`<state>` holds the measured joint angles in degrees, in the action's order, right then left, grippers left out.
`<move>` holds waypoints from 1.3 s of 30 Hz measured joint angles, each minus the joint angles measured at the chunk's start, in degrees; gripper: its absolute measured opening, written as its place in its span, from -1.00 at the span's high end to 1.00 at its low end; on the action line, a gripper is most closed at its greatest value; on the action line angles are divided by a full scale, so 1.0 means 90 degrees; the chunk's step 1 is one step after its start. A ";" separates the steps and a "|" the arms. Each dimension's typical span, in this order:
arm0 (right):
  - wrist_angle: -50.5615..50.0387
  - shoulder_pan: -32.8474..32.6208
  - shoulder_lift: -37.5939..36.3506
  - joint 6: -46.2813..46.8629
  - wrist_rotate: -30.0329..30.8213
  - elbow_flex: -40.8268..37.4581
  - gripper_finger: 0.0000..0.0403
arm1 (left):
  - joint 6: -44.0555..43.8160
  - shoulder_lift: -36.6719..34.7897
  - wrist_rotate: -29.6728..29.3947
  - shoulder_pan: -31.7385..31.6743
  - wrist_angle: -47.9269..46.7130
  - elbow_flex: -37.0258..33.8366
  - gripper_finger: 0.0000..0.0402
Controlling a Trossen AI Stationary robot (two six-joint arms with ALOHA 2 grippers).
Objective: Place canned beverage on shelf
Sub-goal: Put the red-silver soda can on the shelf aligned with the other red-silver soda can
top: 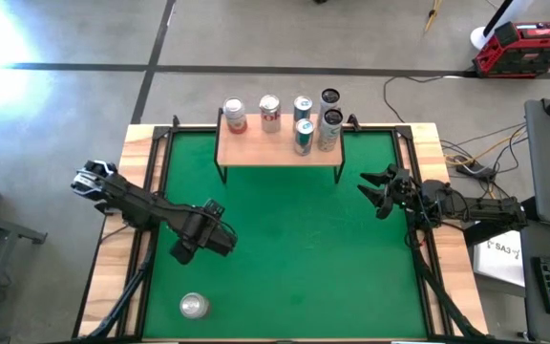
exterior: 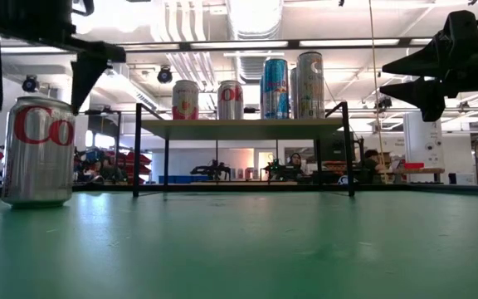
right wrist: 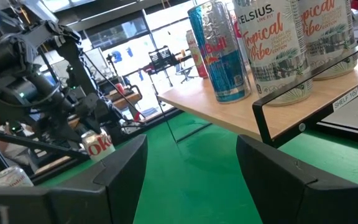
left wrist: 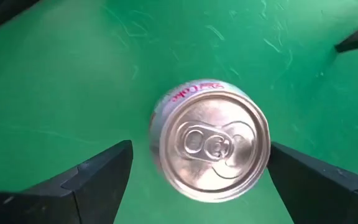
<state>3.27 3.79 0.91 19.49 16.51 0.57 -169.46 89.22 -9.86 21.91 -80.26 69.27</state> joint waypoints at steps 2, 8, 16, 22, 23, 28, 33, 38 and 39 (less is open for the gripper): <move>0.0000 -0.0002 0.0000 -0.0002 0.0000 -0.0002 -0.18 | 0.0056 0.0001 -0.0001 0.0000 0.0135 -0.0122 -0.73; 0.0000 -0.0002 0.0000 0.0000 0.0000 -0.0001 -0.18 | 0.0103 -0.0003 0.0044 -0.0005 0.0528 -0.0572 -0.71; 0.0000 -0.0002 0.0000 0.0000 0.0000 0.0001 -0.18 | 0.0428 -0.0015 0.0036 0.0000 0.0659 -0.0721 -0.43; 0.0000 -0.0001 0.0000 0.0000 0.0000 0.0001 -0.18 | 0.1925 0.0006 -0.0256 -0.0015 0.0718 -0.0560 -0.43; 0.0000 -0.0001 0.0000 0.0000 0.0000 -0.0001 -0.18 | 0.2354 0.0006 -0.0368 -0.0030 0.0750 -0.0489 -0.43; 0.0000 -0.0002 0.0000 0.0000 0.0001 0.0000 -0.18 | 0.4543 0.0006 -0.0973 -0.0182 0.0912 -0.0047 -0.43; 0.0000 -0.0002 0.0000 0.0000 0.0000 0.0001 -0.18 | 0.6335 0.0136 -0.1155 -0.0501 0.1126 0.0443 -0.43; 0.0000 -0.0002 0.0000 -0.0001 0.0000 -0.0001 -0.18 | 0.7765 0.0769 -0.1157 -0.0831 0.1145 0.1149 -0.43; 0.0000 -0.0001 0.0000 -0.0001 0.0000 0.0000 -0.18 | 0.8062 0.0936 -0.1157 -0.0883 0.1144 0.1331 -0.43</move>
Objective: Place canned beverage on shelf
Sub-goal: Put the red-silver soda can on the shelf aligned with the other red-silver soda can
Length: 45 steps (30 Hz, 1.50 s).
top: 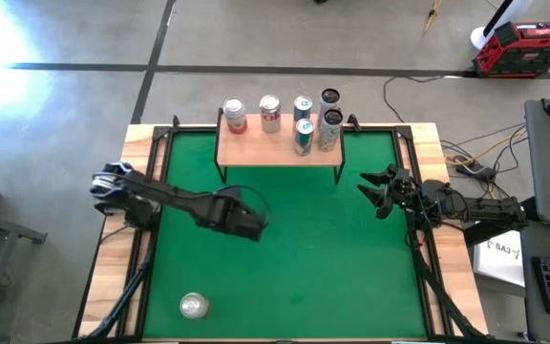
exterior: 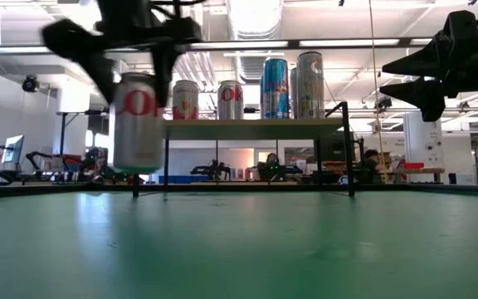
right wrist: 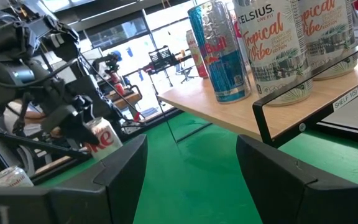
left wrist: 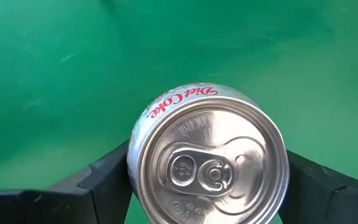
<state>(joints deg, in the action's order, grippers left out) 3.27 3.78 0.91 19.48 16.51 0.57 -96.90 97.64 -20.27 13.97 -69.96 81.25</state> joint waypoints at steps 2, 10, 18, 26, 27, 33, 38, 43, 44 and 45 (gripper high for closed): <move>0.0000 -0.0001 0.0000 0.0001 0.0000 0.0001 -0.18 | 0.0587 0.0322 -0.0003 -0.0086 -0.0002 0.0391 -0.43; 0.0000 0.0001 0.0000 0.0001 0.0000 0.0001 -0.18 | 0.1939 0.1590 -0.0492 -0.0166 -0.0099 0.2160 -0.43; 0.0000 -0.0001 0.0000 0.0001 0.0000 -0.0001 -0.18 | 0.2507 0.2685 -0.0471 -0.0238 -0.0691 0.3552 -0.43; 0.0000 0.0000 0.0000 0.0001 0.0000 0.0000 -0.18 | 0.1791 0.3121 -0.0259 -0.0407 -0.0812 0.4065 -0.43; 0.0000 0.0000 0.0000 0.0001 0.0000 0.0000 -0.18 | 0.1722 0.3152 -0.0230 -0.0436 -0.0812 0.4098 -0.43; 0.0000 -0.0001 -0.0002 0.0001 0.0000 0.0001 -0.18 | 0.1687 0.3209 -0.0012 -0.0568 -0.0433 0.4016 -0.48; 0.0000 0.0001 -0.0002 0.0001 0.0000 -0.0001 -0.18 | 0.1716 0.3209 0.0020 -0.0648 -0.0297 0.3947 -0.51; 0.0000 0.0001 -0.0002 0.0001 0.0000 0.0000 -0.18 | 0.1995 0.3209 0.0000 -0.0784 -0.0041 0.3914 -0.52; 0.0000 0.0000 -0.0002 0.0001 0.0000 0.0000 -0.18 | 0.2035 0.3209 0.0000 -0.0814 0.0016 0.3908 -0.52; 0.0000 -0.0001 -0.0002 0.0001 0.0000 -0.0001 -0.18 | 0.2070 0.3209 -0.0003 -0.0842 0.0101 0.3891 -0.52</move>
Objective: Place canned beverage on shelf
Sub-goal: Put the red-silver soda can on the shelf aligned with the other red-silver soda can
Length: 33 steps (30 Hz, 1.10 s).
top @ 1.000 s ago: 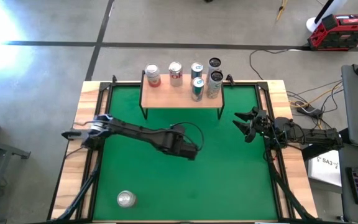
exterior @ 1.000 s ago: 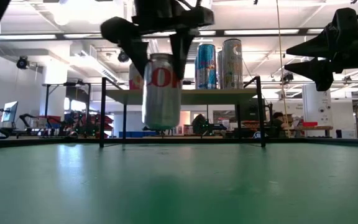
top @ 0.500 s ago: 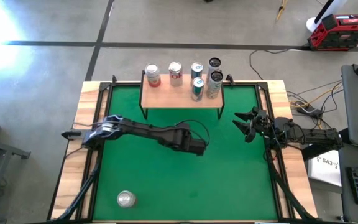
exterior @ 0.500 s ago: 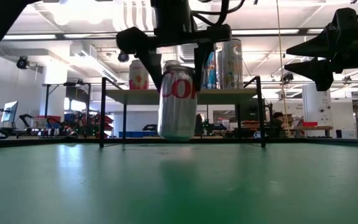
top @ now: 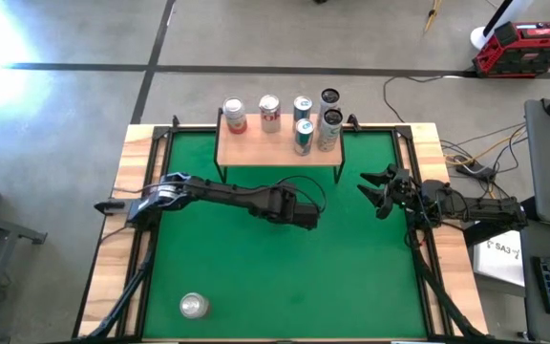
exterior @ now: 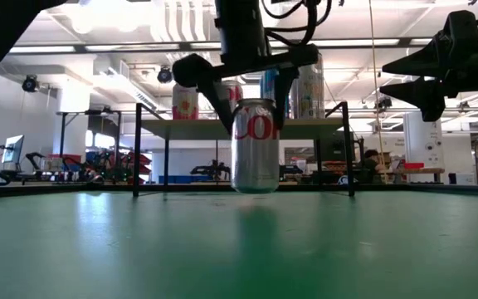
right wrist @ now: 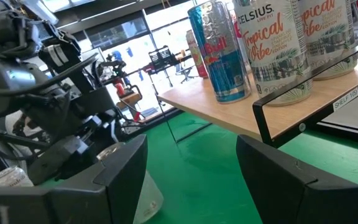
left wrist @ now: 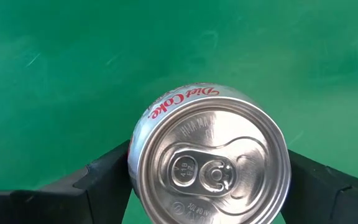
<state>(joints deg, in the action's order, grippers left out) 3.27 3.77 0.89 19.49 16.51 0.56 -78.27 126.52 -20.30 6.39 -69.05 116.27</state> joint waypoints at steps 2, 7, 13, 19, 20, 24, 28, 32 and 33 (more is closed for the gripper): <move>0.0000 0.0000 0.0000 0.0000 0.0000 0.0000 -0.18 | 0.0075 0.0000 -0.0016 -0.0055 0.0122 -0.0032 -0.52; 0.0000 0.0001 0.0000 0.0000 0.0000 0.0001 -0.18 | 0.0146 0.0000 0.0031 -0.0146 0.0394 -0.0191 -0.53; 0.0000 0.0000 0.0000 0.0000 0.0000 0.0002 -0.18 | 0.0339 0.0002 0.0045 -0.0182 0.0424 -0.0292 -0.53; 0.0000 0.0000 0.0000 -0.0002 0.0000 0.0002 -0.18 | 0.0344 0.0002 0.0040 -0.0185 0.0417 -0.0343 -0.53; 0.0000 0.0002 0.0000 0.0000 0.0000 0.0001 -0.18 | 0.0342 0.0002 0.0040 -0.0185 0.0417 -0.0344 -0.54; 0.0000 0.0000 0.0000 0.0000 0.0000 0.0000 -0.18 | 0.0336 0.0001 0.0035 -0.0184 0.0414 -0.0345 -0.61; 0.0000 0.0001 0.0000 0.0000 0.0000 0.0001 -0.18 | 0.0336 0.0002 0.0000 -0.0185 0.0383 -0.0315 -0.78; 0.0000 0.0000 0.0000 0.0000 0.0000 0.0000 -0.18 | 0.0265 0.0000 -0.0132 -0.0182 0.0378 -0.0311 -0.96; 0.0000 0.0002 0.0000 0.0000 0.0000 0.0000 -0.18 | 0.0198 0.0000 -0.0157 -0.0177 0.0376 -0.0311 -0.96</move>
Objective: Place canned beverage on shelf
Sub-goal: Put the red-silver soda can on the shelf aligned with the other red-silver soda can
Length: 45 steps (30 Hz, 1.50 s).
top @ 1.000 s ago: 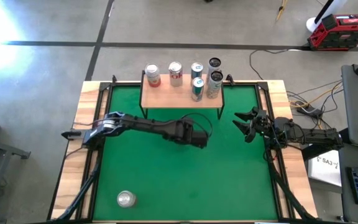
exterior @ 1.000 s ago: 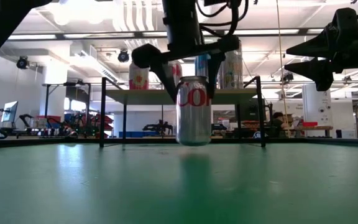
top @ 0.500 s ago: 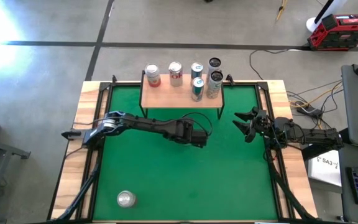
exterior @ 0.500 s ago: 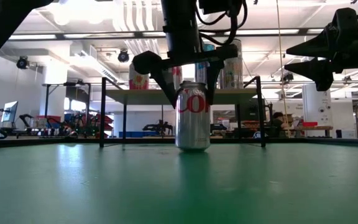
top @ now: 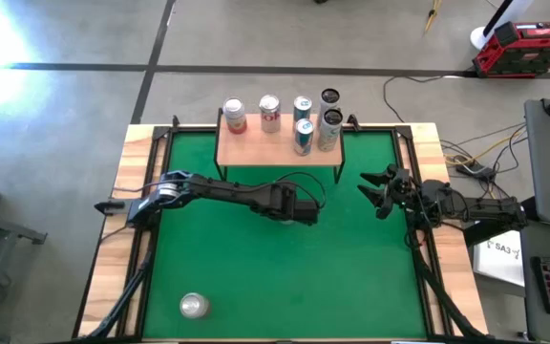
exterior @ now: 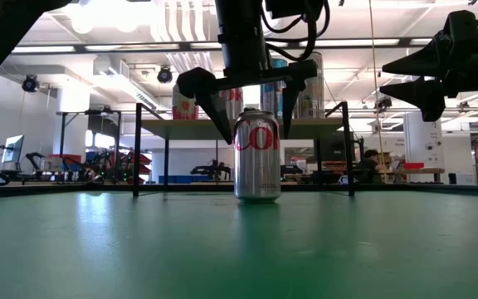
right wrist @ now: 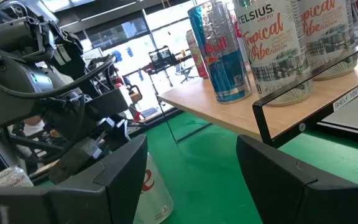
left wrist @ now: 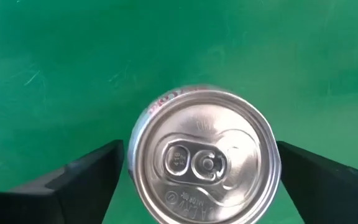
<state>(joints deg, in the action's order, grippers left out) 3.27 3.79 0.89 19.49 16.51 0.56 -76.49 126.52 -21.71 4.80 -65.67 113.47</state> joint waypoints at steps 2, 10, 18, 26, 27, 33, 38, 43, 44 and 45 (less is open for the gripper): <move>0.0000 0.0000 0.0000 0.0000 0.0000 0.0002 -0.18 | -0.0249 0.0000 -0.0189 0.0048 -0.0008 0.0001 -0.95; 0.0000 0.0000 0.0000 0.0000 0.0000 0.0000 -0.18 | -0.1581 -0.0002 -0.1637 0.0568 -0.0284 -0.0063 -0.98; 0.0000 0.0000 0.0000 -0.0002 0.0000 0.0002 -0.18 | -0.2511 0.0470 -0.2838 0.0937 -0.0328 -0.0117 -0.99; 0.0000 -0.0001 0.0002 0.0000 0.0000 0.0001 -0.18 | -0.3296 0.1362 -0.3352 0.0952 -0.0735 0.0326 -0.99; 0.0000 -0.0001 0.0002 -0.0001 0.0000 0.0002 -0.18 | -0.3407 0.1483 -0.3386 0.0951 -0.0891 0.0465 -0.99; 0.0000 0.0000 0.0002 0.0000 0.0000 0.0000 -0.18 | -0.3900 0.2133 -0.3423 0.0957 -0.1939 0.1500 -0.90; 0.0000 -0.0002 0.0002 0.0000 0.0000 0.0002 -0.18 | -0.4114 0.2697 -0.3502 0.0937 -0.2588 0.2379 -0.59; 0.0000 -0.0001 0.0002 0.0000 0.0002 0.0001 -0.18 | -0.4138 0.2735 -0.3694 0.0940 -0.2565 0.2293 -0.39; 0.0000 -0.0002 0.0002 0.0000 0.0000 0.0000 -0.18 | -0.4144 0.2735 -0.3692 0.0938 -0.2600 0.2301 -0.39; 0.0000 -0.0001 0.0002 0.0000 0.0000 0.0002 -0.18 | -0.4145 0.2735 -0.3678 0.0948 -0.2682 0.2348 -0.39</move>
<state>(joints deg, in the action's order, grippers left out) 3.27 3.78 0.91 19.49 16.51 0.57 -113.79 151.13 -54.81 13.33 -89.80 134.61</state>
